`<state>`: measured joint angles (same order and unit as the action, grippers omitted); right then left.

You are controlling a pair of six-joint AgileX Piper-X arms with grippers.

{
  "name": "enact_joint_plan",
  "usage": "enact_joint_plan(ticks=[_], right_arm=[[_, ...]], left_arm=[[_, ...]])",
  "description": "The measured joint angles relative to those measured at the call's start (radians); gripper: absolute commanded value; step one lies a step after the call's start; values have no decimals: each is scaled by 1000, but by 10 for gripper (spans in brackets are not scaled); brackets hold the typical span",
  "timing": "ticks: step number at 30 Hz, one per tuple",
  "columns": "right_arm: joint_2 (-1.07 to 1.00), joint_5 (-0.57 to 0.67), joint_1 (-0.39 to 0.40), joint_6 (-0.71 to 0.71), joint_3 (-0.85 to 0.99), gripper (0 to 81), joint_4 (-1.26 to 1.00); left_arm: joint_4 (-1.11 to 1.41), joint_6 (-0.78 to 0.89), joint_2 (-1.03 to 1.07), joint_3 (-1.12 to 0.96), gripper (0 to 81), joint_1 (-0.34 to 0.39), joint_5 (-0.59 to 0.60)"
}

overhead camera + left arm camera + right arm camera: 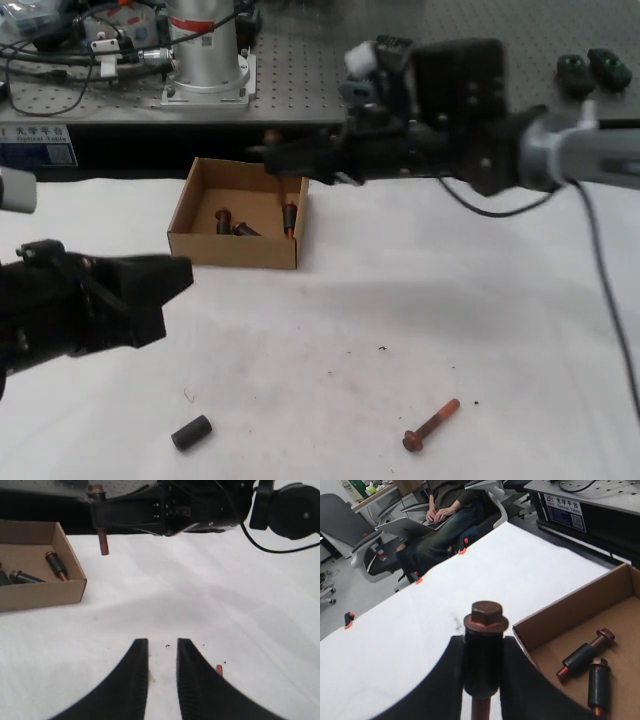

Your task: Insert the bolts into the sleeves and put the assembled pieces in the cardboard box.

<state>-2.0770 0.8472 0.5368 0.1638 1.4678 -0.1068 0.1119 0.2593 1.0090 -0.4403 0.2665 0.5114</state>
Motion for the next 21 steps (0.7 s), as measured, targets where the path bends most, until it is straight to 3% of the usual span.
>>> enact_joint_plan(ticks=[9,21], right_arm=[[-232,-55,19,3,301,54,112],[-316,-295,19,55,380,54,140]], left_arm=[[-74,3,0,0,127,0,1],[-78,55,-63,0,127,0,12]])
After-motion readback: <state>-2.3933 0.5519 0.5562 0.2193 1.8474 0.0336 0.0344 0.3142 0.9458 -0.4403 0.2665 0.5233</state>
